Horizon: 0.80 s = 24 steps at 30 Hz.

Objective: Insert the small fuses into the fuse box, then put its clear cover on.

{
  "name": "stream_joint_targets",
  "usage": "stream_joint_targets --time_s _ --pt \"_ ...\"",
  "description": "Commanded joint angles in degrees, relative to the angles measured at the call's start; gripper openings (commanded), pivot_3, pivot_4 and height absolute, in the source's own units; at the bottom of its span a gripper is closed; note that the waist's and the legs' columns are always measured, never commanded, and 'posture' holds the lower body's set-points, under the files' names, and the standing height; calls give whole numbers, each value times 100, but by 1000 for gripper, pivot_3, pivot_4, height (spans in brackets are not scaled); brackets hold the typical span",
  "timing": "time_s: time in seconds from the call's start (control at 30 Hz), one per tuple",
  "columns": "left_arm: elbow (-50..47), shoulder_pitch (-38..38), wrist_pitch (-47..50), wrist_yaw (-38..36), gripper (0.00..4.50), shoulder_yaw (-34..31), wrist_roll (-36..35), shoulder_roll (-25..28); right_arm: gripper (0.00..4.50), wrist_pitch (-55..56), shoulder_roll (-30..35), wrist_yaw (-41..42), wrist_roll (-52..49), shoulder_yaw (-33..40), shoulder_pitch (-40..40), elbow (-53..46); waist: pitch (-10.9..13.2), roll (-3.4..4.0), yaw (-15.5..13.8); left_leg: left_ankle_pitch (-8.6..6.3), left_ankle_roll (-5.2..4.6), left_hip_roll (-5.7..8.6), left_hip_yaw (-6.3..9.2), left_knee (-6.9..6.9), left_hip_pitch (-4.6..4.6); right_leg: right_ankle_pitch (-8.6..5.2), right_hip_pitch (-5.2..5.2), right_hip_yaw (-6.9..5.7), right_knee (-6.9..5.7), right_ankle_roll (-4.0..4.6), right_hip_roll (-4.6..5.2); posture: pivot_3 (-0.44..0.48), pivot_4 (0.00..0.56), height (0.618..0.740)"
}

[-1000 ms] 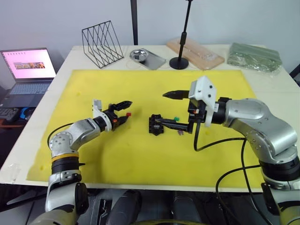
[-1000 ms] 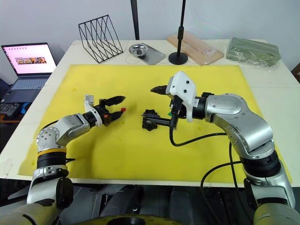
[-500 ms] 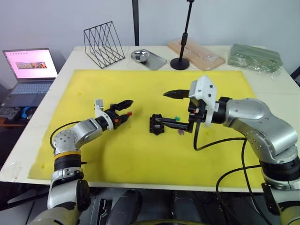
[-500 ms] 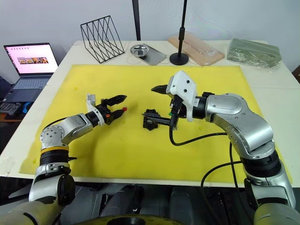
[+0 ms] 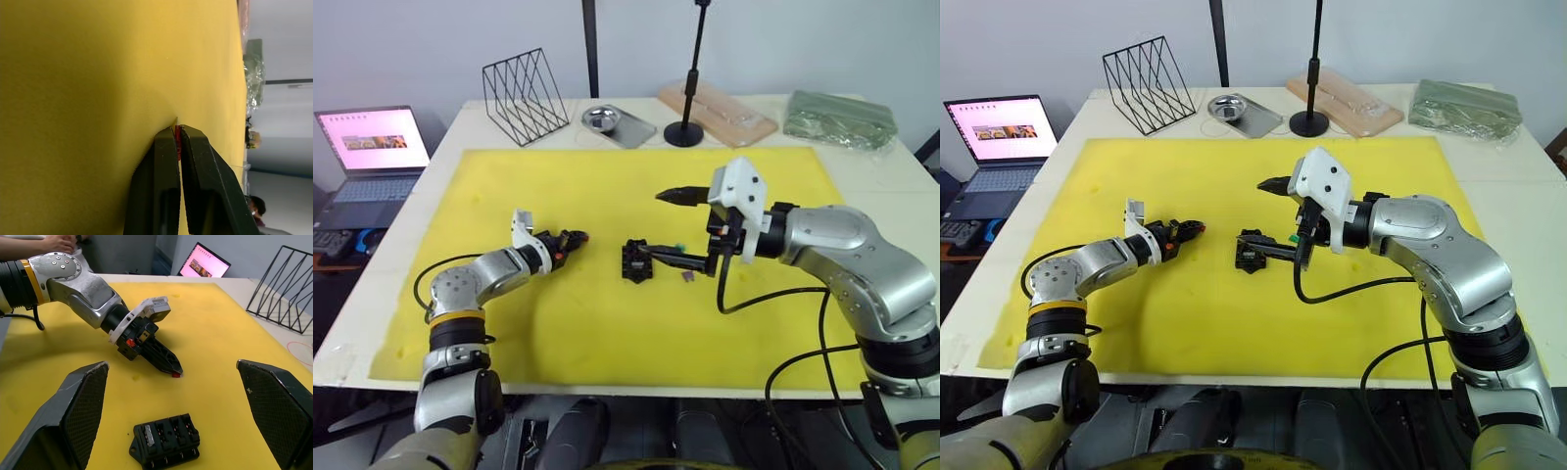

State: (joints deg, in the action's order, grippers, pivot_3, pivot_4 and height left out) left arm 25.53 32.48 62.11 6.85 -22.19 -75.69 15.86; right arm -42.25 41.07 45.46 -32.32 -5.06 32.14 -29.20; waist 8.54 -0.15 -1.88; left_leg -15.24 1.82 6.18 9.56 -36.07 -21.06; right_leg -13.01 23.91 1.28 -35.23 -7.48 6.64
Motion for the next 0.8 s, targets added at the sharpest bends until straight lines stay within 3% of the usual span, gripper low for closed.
stream_joint_targets --time_s 0.03,0.13,0.23,0.33,0.4,0.5,0.57,0.67,0.8 --pt "97 -233 107 124 57 -236 247 146 4500 94 42 16 -25 191 12 -204 0 0 34 0 0 -2 1 0 0 0 0 0 0 0 -3 0 150 740" --pt "-239 -58 622 -472 57 -268 -115 343 4500 104 80 67 -34 218 23 -173 3 -5 101 0 0 -2 2 2 -5 0 5 0 2 0 -4 0 150 740" --pt "-366 314 1290 -1544 57 -53 -202 893 4500 140 179 211 -38 241 66 -89 16 -22 142 1 1 -1 5 0 -38 1 44 0 -2 1 -9 0 150 740" --pt "-498 967 2208 -3538 57 814 67 1926 4500 104 275 420 -133 303 170 15 60 -72 151 2 4 4 1 2 -50 5 56 -5 -6 8 -19 0 150 740" --pt "-666 1312 2293 -4764 57 1543 444 2436 4500 88 298 513 -169 318 233 88 66 -74 158 2 4 6 -1 3 -54 5 57 -7 -1 10 -21 0 150 740" --pt "-972 2268 1128 -8065 57 3847 2014 3476 4500 117 453 840 -159 234 308 170 70 -76 151 4 9 5 -14 8 -50 5 50 -4 11 8 -14 0 150 740" --pt "-851 2902 -128 -9507 57 5336 3014 3875 4500 94 536 1028 -188 196 346 145 76 -73 156 15 29 7 -23 13 -50 5 49 -4 19 8 -13 0 150 740" --pt "-817 3716 -1534 -9935 57 7154 3231 4296 4500 25 603 1189 -279 188 369 50 96 -71 201 2 6 -6 -28 23 -48 4 52 0 26 9 -13 0 150 740" --pt "-795 5497 -4360 -9935 57 10350 3589 4415 4500 -165 687 1269 -512 145 165 -440 133 -86 253 -8 -12 -14 -7 16 -79 3 76 -1 19 7 -15 0 150 740"
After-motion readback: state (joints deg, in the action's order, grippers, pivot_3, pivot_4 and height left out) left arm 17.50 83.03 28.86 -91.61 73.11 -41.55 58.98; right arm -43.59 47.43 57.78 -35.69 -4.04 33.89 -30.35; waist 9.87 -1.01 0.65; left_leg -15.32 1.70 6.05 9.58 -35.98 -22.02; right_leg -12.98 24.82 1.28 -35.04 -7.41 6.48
